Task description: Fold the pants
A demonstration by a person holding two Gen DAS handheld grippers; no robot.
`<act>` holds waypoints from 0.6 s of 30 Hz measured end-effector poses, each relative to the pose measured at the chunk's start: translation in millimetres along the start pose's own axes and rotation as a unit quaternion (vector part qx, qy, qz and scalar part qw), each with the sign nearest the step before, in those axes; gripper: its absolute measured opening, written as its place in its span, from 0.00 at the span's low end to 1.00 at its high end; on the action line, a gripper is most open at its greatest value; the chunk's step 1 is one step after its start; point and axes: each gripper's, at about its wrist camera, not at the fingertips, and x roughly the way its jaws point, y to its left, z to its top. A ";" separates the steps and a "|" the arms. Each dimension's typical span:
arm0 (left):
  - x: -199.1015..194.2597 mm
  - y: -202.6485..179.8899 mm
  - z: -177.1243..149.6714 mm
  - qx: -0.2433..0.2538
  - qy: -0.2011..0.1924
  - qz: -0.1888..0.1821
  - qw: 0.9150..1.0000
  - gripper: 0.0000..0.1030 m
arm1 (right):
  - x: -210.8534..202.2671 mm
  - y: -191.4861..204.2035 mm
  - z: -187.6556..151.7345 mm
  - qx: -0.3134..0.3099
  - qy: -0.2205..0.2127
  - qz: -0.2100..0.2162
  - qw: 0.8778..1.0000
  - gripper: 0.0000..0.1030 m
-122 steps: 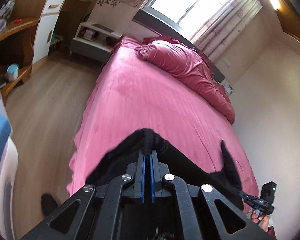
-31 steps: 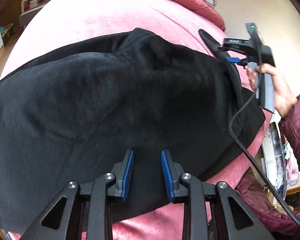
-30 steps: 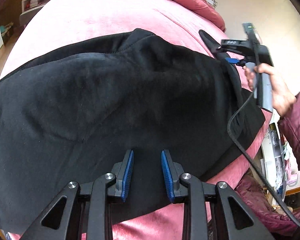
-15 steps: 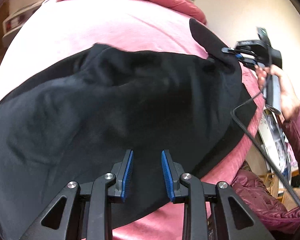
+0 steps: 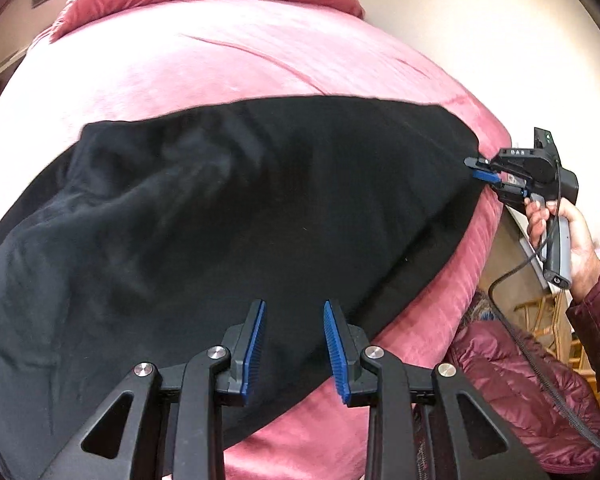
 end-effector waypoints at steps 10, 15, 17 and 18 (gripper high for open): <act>29.2 -34.3 6.7 0.074 0.020 0.006 0.997 0.34 | 6.2 -26.3 48.6 0.043 -0.041 -0.001 0.998 0.36; 41.6 -47.0 10.9 0.100 0.020 -0.005 0.995 0.35 | 8.4 -31.5 69.9 0.044 -0.041 -0.026 0.998 0.36; 49.9 -53.2 13.3 0.110 0.025 -0.010 0.994 0.35 | 12.4 -28.3 76.2 0.039 -0.037 -0.032 0.998 0.36; 54.6 -55.4 13.9 0.114 0.027 -0.006 0.993 0.35 | 17.3 -23.6 80.3 0.038 -0.036 -0.035 0.998 0.36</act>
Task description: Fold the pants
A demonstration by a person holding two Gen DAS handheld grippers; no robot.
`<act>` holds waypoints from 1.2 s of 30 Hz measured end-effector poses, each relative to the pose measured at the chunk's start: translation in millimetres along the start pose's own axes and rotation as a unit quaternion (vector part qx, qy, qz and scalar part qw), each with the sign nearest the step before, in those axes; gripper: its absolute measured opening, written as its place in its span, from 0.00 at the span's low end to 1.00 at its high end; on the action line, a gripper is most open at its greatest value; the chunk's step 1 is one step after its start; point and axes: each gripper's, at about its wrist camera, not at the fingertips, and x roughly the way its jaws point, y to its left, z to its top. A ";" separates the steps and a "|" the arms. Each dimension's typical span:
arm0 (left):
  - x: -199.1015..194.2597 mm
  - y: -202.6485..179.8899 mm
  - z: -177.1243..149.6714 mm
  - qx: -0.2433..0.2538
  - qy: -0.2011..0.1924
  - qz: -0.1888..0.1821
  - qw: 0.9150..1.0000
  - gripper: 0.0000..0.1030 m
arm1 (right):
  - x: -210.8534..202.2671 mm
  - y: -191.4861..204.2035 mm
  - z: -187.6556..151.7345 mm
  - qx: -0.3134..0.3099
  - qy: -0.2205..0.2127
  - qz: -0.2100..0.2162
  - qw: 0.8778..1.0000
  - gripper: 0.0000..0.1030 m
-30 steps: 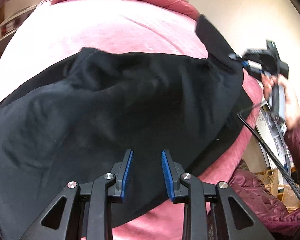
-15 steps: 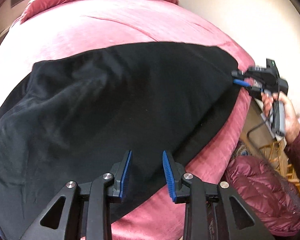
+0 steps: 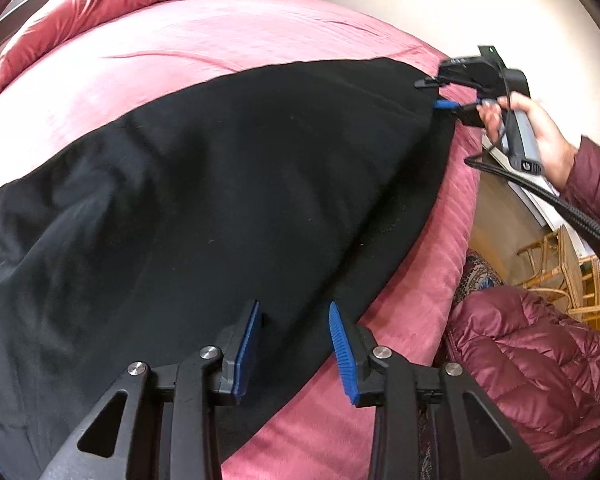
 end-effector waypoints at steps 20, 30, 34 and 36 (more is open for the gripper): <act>29.0 -5.7 25.4 -0.018 -0.013 -0.023 0.999 0.06 | 9.8 29.6 25.5 -0.040 -0.007 -0.015 0.999 0.09; -15.7 -3.7 14.2 -0.032 -0.048 -0.117 0.991 0.06 | -38.9 60.8 20.3 -0.133 -0.039 0.005 0.990 0.08; -2.2 -11.2 3.2 -0.023 -0.024 -0.115 0.993 0.05 | -29.8 23.8 8.0 -0.105 -0.016 -0.023 0.994 0.08; 7.1 -8.4 -1.3 -0.031 -0.011 -0.113 0.993 0.06 | -22.4 1.8 3.4 -0.074 -0.005 -0.025 0.997 0.08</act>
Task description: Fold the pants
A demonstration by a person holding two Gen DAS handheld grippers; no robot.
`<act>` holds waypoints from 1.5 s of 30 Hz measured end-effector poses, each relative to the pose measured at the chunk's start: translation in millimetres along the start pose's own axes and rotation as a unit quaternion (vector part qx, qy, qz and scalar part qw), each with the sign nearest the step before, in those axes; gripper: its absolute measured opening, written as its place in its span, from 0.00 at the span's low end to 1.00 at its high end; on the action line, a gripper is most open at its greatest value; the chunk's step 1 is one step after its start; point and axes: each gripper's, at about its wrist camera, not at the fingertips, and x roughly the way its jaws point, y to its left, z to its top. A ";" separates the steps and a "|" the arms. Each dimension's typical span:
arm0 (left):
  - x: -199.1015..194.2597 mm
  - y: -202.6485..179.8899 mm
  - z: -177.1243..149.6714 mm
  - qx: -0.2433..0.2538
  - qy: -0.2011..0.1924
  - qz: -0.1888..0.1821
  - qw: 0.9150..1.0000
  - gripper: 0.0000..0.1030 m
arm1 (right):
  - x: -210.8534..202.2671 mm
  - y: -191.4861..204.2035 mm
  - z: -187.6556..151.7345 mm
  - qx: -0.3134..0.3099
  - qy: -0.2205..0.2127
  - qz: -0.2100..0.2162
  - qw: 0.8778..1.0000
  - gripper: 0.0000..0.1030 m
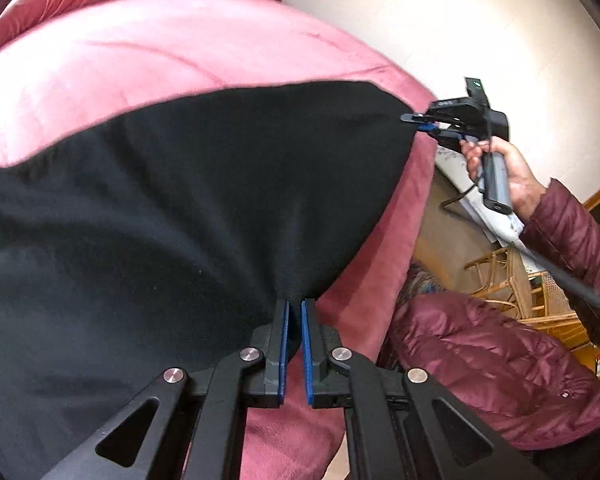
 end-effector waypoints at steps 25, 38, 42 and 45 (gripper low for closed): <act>-108.0 124.1 -74.3 -0.259 -0.130 0.124 0.949 0.27 | -38.0 18.9 -6.2 -0.032 -0.046 -0.092 0.994 0.36; -121.6 142.8 -109.6 -0.288 -0.147 0.176 0.930 0.27 | 56.7 328.8 -161.5 -0.380 0.206 0.195 0.880 0.36; -118.8 146.6 -113.2 -0.280 -0.141 0.177 0.933 0.27 | 86.9 398.8 -218.2 -0.442 0.261 0.214 0.831 0.36; -117.7 148.9 -116.7 -0.277 -0.139 0.179 0.934 0.27 | 115.0 432.5 -246.3 -0.469 0.303 0.209 0.803 0.36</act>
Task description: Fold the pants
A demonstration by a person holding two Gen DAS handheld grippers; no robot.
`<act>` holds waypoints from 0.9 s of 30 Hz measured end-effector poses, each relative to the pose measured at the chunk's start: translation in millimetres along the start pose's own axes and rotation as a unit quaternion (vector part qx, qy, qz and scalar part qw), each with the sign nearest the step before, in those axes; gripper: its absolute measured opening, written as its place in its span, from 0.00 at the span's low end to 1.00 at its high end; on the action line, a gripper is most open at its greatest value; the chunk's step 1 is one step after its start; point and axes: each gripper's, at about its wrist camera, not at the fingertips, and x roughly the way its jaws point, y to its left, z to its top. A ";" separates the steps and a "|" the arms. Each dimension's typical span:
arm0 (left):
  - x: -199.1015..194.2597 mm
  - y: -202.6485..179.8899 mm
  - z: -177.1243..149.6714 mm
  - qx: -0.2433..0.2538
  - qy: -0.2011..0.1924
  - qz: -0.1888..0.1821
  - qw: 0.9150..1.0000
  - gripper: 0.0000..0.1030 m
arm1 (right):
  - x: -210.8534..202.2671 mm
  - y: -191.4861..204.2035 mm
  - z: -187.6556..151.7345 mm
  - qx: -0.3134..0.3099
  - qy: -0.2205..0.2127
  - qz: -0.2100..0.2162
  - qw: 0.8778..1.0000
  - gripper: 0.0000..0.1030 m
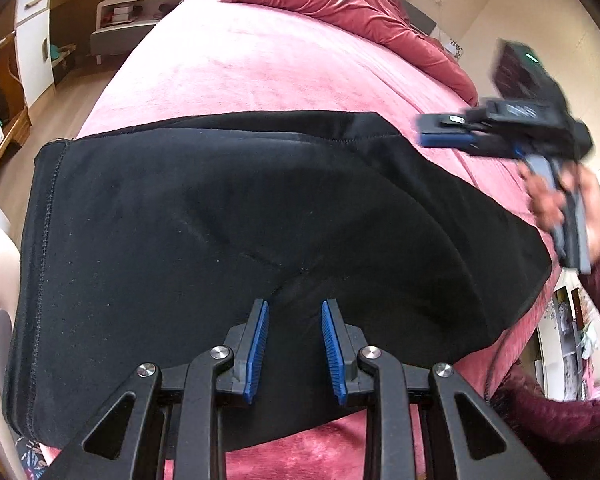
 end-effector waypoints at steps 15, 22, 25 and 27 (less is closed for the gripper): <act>0.9 3.6 -0.8 0.000 0.000 0.000 1.000 0.27 | 77.6 3.5 37.0 -0.041 0.071 0.046 0.996 0.09; 1.9 8.2 3.1 -0.036 -0.018 0.038 0.998 0.27 | 58.3 -0.6 46.2 -0.013 -0.001 0.028 1.000 0.08; 4.3 10.3 4.5 -0.050 -0.018 0.053 0.997 0.27 | 88.7 -7.6 43.7 0.008 0.019 -0.010 1.000 0.08; 4.0 6.2 3.4 -0.042 -0.018 0.063 0.997 0.27 | 89.5 -12.1 42.5 0.034 0.009 0.003 0.999 0.08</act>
